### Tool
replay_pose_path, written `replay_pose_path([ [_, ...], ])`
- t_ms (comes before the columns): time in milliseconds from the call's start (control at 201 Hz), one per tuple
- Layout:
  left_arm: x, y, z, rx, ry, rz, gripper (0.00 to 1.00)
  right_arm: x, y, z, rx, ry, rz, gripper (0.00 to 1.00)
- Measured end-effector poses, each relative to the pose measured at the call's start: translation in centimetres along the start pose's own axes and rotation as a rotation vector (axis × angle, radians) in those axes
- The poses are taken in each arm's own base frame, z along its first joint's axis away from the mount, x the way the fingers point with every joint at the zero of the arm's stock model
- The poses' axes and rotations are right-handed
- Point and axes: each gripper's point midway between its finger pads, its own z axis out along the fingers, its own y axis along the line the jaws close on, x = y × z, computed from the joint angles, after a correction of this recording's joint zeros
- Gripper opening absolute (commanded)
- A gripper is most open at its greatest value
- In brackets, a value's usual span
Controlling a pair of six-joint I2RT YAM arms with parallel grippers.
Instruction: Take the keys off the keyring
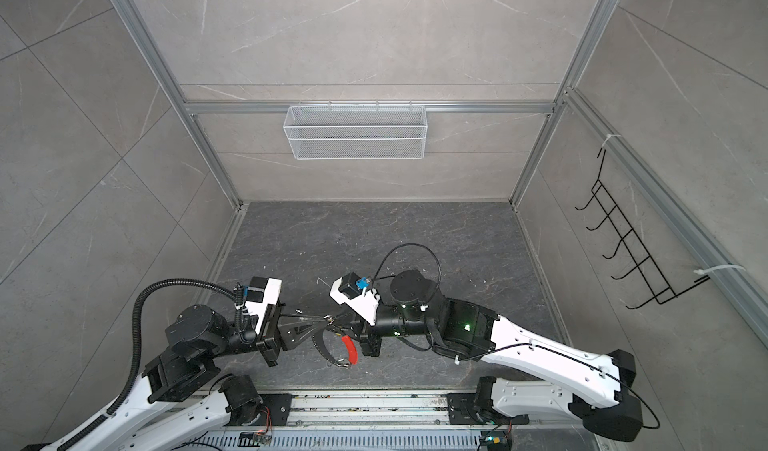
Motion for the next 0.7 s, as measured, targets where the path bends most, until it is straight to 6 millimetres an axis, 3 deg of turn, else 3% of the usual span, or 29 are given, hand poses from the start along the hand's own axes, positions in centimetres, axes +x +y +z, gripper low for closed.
replay_pose_path([
  [259,0.4,0.2,0.0,-0.004,0.013,-0.007,0.0,0.4,-0.2,0.6,0.043,-0.024,-0.019,0.02],
  [533,0.4,-0.5,0.2,0.028,0.043,0.017,0.0,1.8,0.0,0.5,0.051,0.032,-0.03,0.33],
  [697,0.4,-0.9,0.1,0.044,0.062,0.027,0.0,2.9,0.4,-0.5,0.042,0.078,-0.028,0.41],
])
